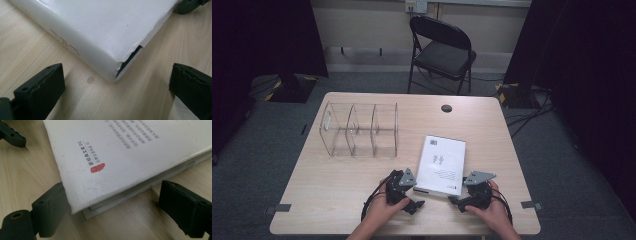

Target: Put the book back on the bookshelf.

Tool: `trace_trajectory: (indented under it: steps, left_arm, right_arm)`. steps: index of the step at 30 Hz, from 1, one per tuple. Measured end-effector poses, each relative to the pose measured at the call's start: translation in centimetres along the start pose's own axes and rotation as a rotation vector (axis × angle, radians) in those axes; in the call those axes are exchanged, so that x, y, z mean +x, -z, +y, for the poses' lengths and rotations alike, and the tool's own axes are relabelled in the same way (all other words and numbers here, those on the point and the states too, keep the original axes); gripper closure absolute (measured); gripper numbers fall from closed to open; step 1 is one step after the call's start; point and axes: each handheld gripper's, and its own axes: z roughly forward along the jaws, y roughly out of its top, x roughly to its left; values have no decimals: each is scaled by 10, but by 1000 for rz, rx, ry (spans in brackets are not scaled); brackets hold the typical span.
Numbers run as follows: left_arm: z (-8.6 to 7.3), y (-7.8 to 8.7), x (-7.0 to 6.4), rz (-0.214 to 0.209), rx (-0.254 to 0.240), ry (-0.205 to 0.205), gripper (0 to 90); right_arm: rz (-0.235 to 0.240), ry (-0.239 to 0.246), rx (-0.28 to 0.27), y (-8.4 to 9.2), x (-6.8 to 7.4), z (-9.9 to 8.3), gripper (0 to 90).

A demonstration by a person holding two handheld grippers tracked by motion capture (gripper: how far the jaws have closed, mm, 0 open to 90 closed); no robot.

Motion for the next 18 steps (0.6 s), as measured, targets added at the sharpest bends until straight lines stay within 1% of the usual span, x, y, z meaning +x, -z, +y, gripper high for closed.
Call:
trace_trajectory:
  steps: [1, 2, 3, 4, 5, 6, 7, 8, 9, 10, 11, 12, 13, 16, 17, 18]
  left_arm:
    - [1, 1, 0, -3, 10, -1, 0]
    - [0, -1, -2, -3, -5, 19, 0]
    - [1, -1, -1, -5, -2, 17, 0]
    - [1, 0, 0, -8, 9, 1, 0]
    - [1, 0, 0, -8, 14, -5, 0]
    - [1, 0, 0, -7, 12, -3, 0]
    - [1, 0, 0, -7, 12, -3, 0]
    - [2, 0, 1, -5, 22, -14, 0]
    - [2, -1, 0, 0, 17, -6, 0]
    - [2, -2, 0, -4, 0, 6, 0]
    - [3, -2, 0, 3, 14, -1, 0]
    - [4, -3, -1, 4, 7, 6, 0]
    - [5, -4, 0, 0, 12, 1, 0]
    - [7, -6, 0, 3, 16, -1, 0]
    - [8, -7, -2, 6, 6, 10, 0]
    - [9, -8, -2, 0, 9, -3, 1]
  right_arm:
    - [1, -3, -1, 0, 0, 0, 108]
    - [4, -6, -1, 0, 0, 0, 117]
    - [-1, -11, -4, 1, 0, 0, 131]
    - [-5, -16, -8, 1, 0, -1, 141]
    - [-6, -18, -10, 1, 0, -1, 156]
    - [-6, -20, -15, 2, 0, -1, 193]
    - [-6, -20, -15, 2, 0, -1, 193]
    - [-4, -27, -22, 3, 0, -2, 209]
    - [9, -39, -30, 5, 0, -2, 267]
    - [14, -45, -32, 5, 1, -2, 286]
    - [23, -47, -40, 5, 1, -2, 301]
    - [24, -47, -43, 5, 1, -2, 312]
    - [29, -48, -46, 4, 2, -2, 320]
    - [17, -54, -43, 4, 4, -1, 320]
    - [17, -54, -43, 4, 4, -1, 320]
    - [15, -59, -43, 4, 4, -1, 320]
